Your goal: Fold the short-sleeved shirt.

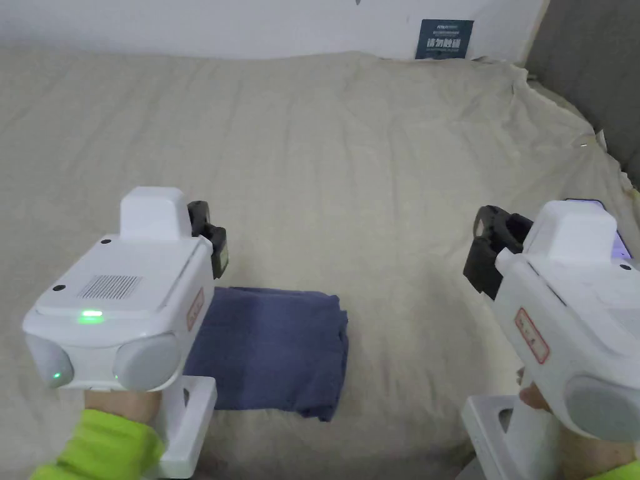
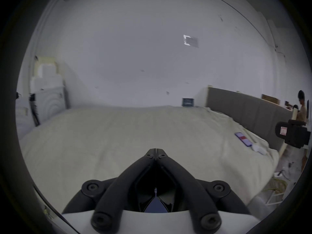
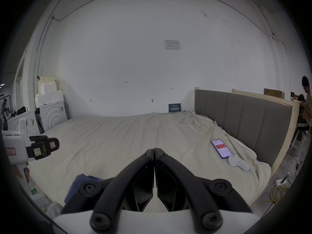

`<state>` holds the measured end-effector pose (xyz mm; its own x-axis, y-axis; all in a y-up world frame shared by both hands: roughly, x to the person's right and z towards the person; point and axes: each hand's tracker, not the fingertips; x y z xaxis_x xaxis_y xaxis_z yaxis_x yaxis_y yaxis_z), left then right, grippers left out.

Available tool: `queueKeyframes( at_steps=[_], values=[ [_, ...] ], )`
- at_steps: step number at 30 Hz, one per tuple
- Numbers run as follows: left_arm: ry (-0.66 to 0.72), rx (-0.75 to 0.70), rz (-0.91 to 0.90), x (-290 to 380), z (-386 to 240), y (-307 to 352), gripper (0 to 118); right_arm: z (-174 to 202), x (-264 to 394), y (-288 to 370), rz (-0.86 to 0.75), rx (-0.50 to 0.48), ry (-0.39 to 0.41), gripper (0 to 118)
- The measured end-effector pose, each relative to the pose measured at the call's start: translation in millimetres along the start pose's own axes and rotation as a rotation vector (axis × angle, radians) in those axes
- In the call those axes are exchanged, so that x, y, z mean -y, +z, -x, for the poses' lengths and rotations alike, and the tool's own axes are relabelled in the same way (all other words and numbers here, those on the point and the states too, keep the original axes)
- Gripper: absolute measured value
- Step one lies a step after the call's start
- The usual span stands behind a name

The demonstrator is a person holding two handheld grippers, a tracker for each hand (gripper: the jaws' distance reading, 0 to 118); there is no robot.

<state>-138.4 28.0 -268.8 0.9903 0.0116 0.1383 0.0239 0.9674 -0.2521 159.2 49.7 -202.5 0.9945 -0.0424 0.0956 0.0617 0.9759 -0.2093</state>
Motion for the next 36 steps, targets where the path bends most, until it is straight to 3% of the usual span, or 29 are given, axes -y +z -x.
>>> queueKeyframes(
  at_steps=[8, 15, 23, 28, 30, 32, 34, 36],
  values=[
    [0.056, -0.088, 0.019, 14.9, 40.6, 29.6, 0, 106.8, 29.3, -43.0, 0.060, -0.190, -0.009, 0],
    [0.091, -0.117, 0.060, 30.1, 61.0, 28.9, 0, 183.5, 112.4, -84.1, 0.199, -0.166, 0.078, 0],
    [0.078, -0.111, 0.116, 47.6, 68.5, 11.0, 0, 194.3, 181.3, -112.9, 0.422, -0.147, 0.109, 0],
    [0.068, -0.101, 0.131, 49.2, 73.0, 1.8, 0, 197.1, 192.2, -113.2, 0.402, -0.150, 0.155, 0],
    [0.067, -0.089, 0.137, 47.9, 78.1, -1.8, 0, 193.1, 193.2, -114.1, 0.405, -0.151, 0.134, 0],
    [0.134, 0.021, 0.180, 43.3, 91.3, -9.1, 1, 188.8, 190.7, -115.5, 0.416, -0.163, 0.106, 0],
    [0.245, 0.150, 0.294, 37.5, 112.8, -24.8, 22, 186.4, 187.7, -117.9, 0.434, -0.173, 0.090, 0],
    [0.351, 0.289, 0.394, 38.3, 136.0, -42.8, 55, 183.6, 185.8, -119.3, 0.449, -0.180, 0.058, 0]
  ],
)
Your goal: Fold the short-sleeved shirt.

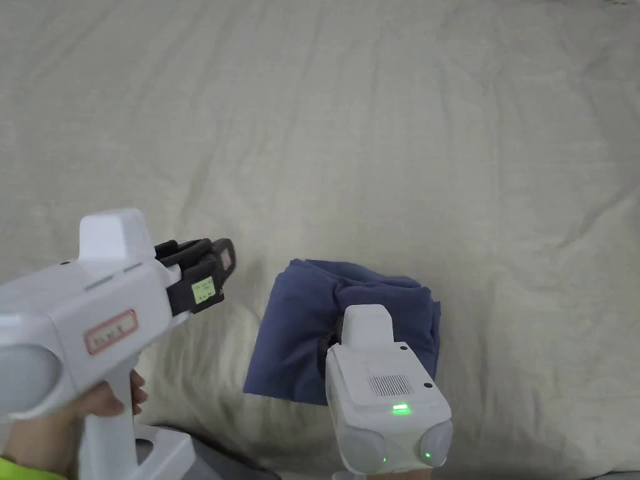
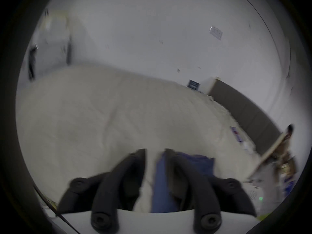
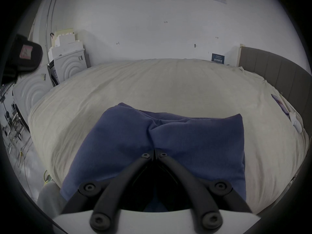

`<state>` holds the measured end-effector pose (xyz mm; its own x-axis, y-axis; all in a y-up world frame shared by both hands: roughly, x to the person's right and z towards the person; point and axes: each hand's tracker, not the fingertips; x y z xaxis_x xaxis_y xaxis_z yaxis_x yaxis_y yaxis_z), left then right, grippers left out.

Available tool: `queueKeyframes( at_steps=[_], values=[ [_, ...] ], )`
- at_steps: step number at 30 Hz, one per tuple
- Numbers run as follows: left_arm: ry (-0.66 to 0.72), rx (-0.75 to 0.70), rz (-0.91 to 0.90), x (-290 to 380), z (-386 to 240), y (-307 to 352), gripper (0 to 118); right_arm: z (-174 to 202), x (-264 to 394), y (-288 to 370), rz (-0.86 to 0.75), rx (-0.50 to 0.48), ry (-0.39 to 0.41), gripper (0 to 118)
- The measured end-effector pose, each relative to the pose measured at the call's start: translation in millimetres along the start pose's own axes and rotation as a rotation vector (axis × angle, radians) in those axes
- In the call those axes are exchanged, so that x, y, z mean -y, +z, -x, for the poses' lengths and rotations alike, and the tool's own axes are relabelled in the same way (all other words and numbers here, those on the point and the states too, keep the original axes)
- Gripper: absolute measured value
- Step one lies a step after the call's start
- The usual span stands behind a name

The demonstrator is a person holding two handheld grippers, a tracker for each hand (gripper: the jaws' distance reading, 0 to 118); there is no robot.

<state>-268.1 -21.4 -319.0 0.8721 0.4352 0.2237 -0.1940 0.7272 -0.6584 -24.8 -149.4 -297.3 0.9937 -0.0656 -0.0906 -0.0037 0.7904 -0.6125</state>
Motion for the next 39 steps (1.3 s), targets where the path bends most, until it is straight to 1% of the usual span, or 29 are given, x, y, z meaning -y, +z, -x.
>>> queueKeyframes(
  at_steps=[1, 2, 3, 4, 7, 11, 14, 17, 20, 21, 24, 26, 27, 30, 31, 33, 34, 35, 37, 39],
  values=[
    [0.060, 0.077, 0.059, -5.6, 15.2, -6.7, 78, -1.5, -0.5, 0.0, 0.004, -0.006, -0.016, 0],
    [0.109, 0.132, 0.103, -9.1, 26.1, -12.5, 93, -2.5, -1.0, -0.1, 0.007, -0.010, -0.022, 0],
    [0.141, 0.183, 0.171, -11.3, 39.0, -22.4, 104, -3.4, -1.5, -0.1, 0.008, -0.013, -0.022, 0],
    [0.167, 0.224, 0.231, -11.3, 50.8, -33.2, 112, -3.3, -1.8, 0.2, 0.010, -0.017, -0.021, 0],
    [0.241, 0.292, 0.373, -4.7, 79.2, -62.8, 113, -5.4, -2.5, 0.5, 0.015, -0.028, -0.024, 0],
    [0.343, 0.411, 0.506, 9.3, 103.5, -95.3, 113, -10.0, -5.2, 0.3, 0.027, -0.048, -0.055, 0],
    [0.359, 0.449, 0.541, 17.4, 105.7, -111.1, 113, -9.5, -6.0, 0.6, 0.031, -0.054, -0.053, 0],
    [0.408, 0.544, 0.522, 14.9, 106.5, -119.5, 113, -8.6, -6.5, 1.0, 0.031, -0.053, -0.044, 0],
    [0.428, 0.545, 0.564, 17.0, 103.2, -132.8, 112, -10.1, -7.3, 0.7, 0.035, -0.060, -0.054, 0],
    [0.418, 0.579, 0.578, 16.8, 101.0, -135.2, 112, -10.5, -7.7, 0.6, 0.037, -0.062, -0.058, 0],
    [0.392, 0.585, 0.615, 15.7, 92.8, -142.9, 103, -12.0, -8.4, 0.3, 0.042, -0.069, -0.070, 0],
    [0.381, 0.589, 0.635, 14.9, 89.1, -148.0, 90, -13.2, -8.8, 0.0, 0.044, -0.074, -0.081, 0],
    [0.378, 0.586, 0.647, 14.6, 87.1, -150.8, 82, -13.7, -9.0, -0.1, 0.045, -0.076, -0.085, 0],
    [0.354, 0.546, 0.682, 17.9, 81.4, -160.1, 43, -15.4, -9.3, -0.2, 0.048, -0.082, -0.094, 0],
    [0.328, 0.515, 0.689, 19.7, 79.8, -162.2, 27, -15.8, -9.5, -0.5, 0.049, -0.084, -0.096, 0],
    [0.306, 0.468, 0.692, 21.4, 78.7, -163.2, 24, -17.1, -9.5, -0.4, 0.053, -0.087, -0.102, 0],
    [0.324, 0.493, 0.687, 20.7, 80.7, -162.1, 22, -17.6, -10.0, -1.0, 0.055, -0.090, -0.102, 0],
    [0.319, 0.485, 0.676, 19.4, 77.4, -158.9, 22, -18.1, -11.1, -1.1, 0.056, -0.094, -0.101, 0],
    [0.255, 0.416, 0.664, 15.1, 63.7, -153.2, 20, -19.2, -14.9, -1.6, 0.070, -0.101, -0.090, 0],
    [0.225, 0.344, 0.674, 8.6, 49.4, -146.9, 18, -22.2, -25.8, 3.2, 0.088, -0.114, -0.084, 0]
  ],
)
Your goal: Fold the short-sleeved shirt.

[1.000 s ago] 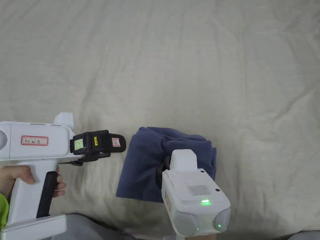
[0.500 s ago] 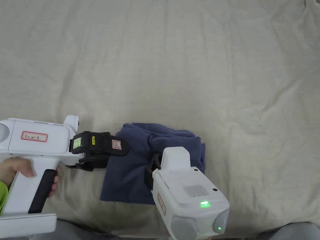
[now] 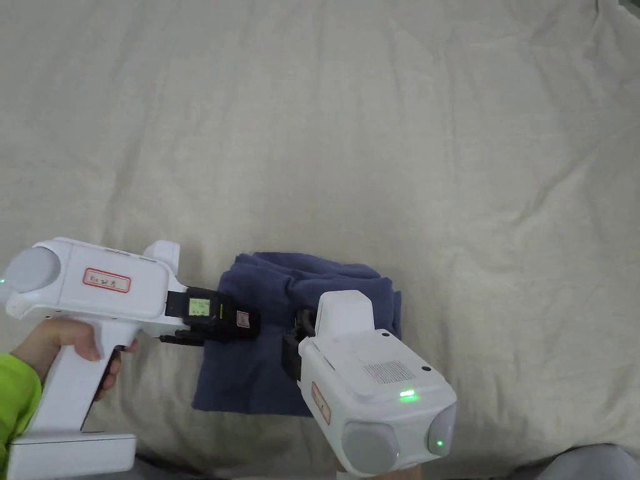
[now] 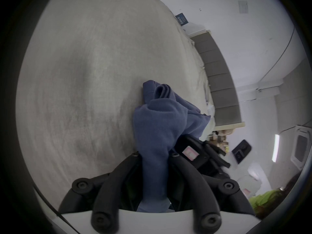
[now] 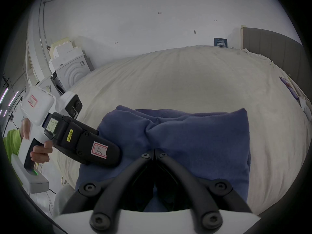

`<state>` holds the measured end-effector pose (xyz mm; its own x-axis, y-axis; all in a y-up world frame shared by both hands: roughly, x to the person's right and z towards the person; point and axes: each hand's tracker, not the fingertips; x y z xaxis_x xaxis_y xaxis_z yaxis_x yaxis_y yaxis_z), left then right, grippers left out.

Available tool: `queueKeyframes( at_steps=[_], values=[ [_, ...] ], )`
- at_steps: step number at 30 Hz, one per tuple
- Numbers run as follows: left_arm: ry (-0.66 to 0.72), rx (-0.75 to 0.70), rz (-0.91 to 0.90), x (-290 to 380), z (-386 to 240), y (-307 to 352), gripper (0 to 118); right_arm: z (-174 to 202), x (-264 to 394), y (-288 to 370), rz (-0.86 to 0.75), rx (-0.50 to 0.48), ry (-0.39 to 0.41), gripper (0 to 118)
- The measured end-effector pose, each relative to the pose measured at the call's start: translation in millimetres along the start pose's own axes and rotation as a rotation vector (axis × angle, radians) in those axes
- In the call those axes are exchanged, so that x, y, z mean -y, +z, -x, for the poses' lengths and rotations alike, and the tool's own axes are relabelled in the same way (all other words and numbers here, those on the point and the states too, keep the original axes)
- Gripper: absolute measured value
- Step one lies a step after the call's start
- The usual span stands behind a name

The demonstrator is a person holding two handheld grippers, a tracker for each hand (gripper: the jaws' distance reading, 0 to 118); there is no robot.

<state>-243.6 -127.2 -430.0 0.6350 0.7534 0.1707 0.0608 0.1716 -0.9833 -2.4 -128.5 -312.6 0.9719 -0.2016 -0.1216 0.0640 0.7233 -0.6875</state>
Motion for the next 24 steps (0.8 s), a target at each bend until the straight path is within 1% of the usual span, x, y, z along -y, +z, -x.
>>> queueKeyframes(
  at_steps=[1, 2, 4, 5, 6, 8, 11, 13, 16, 18, 20, 21, 24],
  values=[
    [-0.001, -0.045, 0.000, -0.4, -10.3, 2.2, 18, -1.0, -6.8, 7.7, -0.018, -0.018, -0.004, 0],
    [-0.003, -0.081, 0.000, -0.5, -21.1, 4.3, 17, -1.2, -16.7, 21.0, -0.070, -0.044, 0.007, 0],
    [0.017, -0.158, 0.002, -1.8, -40.3, 7.4, 16, -1.0, -40.6, 50.1, -0.165, -0.058, 0.063, 0],
    [0.064, -0.190, 0.002, -3.9, -48.5, 10.0, 16, -2.5, -51.9, 65.4, -0.215, -0.068, 0.087, 0],
    [0.039, -0.203, -0.009, -4.4, -58.7, 15.3, 16, -5.1, -66.2, 82.8, -0.270, -0.072, 0.109, 0],
    [-0.031, -0.220, -0.031, -5.0, -73.1, 30.5, 16, -11.9, -90.6, 112.8, -0.360, -0.052, 0.149, 0],
    [-0.035, -0.276, -0.070, -8.9, -81.6, 66.0, 15, -27.9, -118.8, 151.3, -0.462, -0.012, 0.169, 0],
    [-0.034, -0.358, -0.098, -12.5, -80.3, 93.9, 15, -39.5, -129.8, 167.5, -0.495, 0.015, 0.168, 0],
    [0.006, -0.502, -0.139, -20.3, -61.0, 143.3, 15, -54.7, -136.0, 181.1, -0.516, 0.096, 0.200, 0],
    [0.053, -0.601, -0.169, -25.9, -45.2, 176.4, 15, -64.6, -137.0, 182.8, -0.508, 0.119, 0.188, 0],
    [0.071, -0.715, -0.190, -31.8, -24.7, 206.4, 15, -71.8, -137.0, 184.2, -0.502, 0.150, 0.171, 0],
    [0.103, -0.788, -0.205, -35.3, -14.4, 221.8, 15, -75.6, -137.1, 182.7, -0.498, 0.168, 0.167, 0],
    [0.105, -1.012, -0.224, -42.8, 17.4, 253.6, 15, -82.8, -137.8, 180.3, -0.486, 0.222, 0.157, 0]
  ],
)
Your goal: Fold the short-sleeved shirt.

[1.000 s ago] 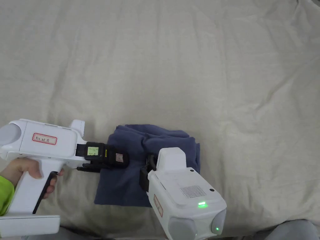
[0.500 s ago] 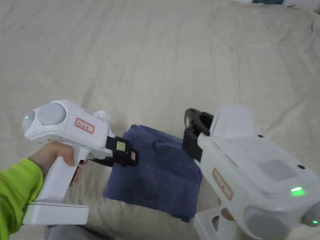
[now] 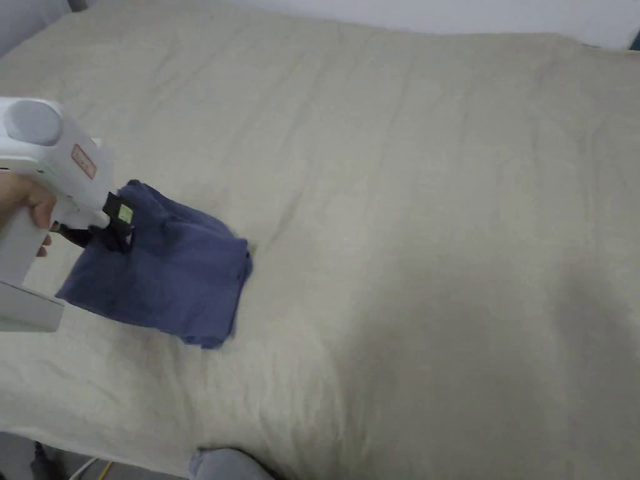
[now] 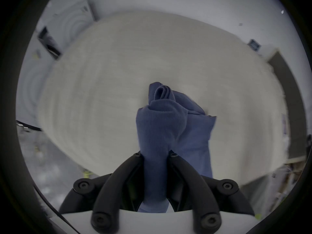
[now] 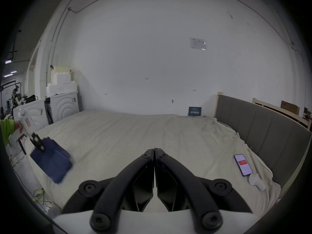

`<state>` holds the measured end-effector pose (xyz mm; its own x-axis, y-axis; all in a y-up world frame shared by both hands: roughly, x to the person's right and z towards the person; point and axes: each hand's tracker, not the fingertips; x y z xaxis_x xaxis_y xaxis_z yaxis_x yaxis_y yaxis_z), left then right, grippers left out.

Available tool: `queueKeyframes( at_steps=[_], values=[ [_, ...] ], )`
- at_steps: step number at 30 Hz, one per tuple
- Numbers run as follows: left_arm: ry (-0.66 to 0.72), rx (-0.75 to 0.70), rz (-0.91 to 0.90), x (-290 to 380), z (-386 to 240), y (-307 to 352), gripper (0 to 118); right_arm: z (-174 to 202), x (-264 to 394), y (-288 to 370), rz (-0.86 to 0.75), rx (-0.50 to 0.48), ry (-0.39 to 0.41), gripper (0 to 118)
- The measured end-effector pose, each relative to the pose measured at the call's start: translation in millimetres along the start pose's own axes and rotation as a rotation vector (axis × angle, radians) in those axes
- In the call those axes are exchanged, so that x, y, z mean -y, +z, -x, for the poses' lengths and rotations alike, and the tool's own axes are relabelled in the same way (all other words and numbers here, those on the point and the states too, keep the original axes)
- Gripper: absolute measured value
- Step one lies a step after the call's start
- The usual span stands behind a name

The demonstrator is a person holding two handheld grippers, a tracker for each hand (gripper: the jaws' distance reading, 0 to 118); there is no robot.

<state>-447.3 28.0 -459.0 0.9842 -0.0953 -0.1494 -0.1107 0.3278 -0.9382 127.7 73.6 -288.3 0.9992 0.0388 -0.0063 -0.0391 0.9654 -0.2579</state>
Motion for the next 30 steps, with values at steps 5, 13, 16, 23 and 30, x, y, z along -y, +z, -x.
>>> queueKeyframes(
  at_steps=[5, 13, 16, 23, 30],
  values=[
    [-0.080, -0.362, 0.025, -12.9, 39.2, -42.7, 15, -13.6, 5.9, -12.6, 0.035, 0.074, -0.020, 0],
    [-0.097, -0.692, -0.154, -0.2, 57.8, -79.1, 97, -27.2, 5.7, -23.5, 0.053, 0.139, -0.026, 0],
    [-0.066, -0.722, -0.329, 0.8, 49.8, -51.1, 98, -34.3, 1.2, -20.1, 0.042, 0.145, -0.030, 0],
    [0.000, -0.478, -0.816, 7.1, -23.6, 68.8, 98, -51.2, -17.7, 5.5, -0.036, 0.144, 0.016, 0],
    [0.078, -0.106, -1.141, 60.9, -126.7, 152.8, 99, -71.5, -32.7, 33.2, -0.130, 0.119, 0.041, 0]
  ],
)
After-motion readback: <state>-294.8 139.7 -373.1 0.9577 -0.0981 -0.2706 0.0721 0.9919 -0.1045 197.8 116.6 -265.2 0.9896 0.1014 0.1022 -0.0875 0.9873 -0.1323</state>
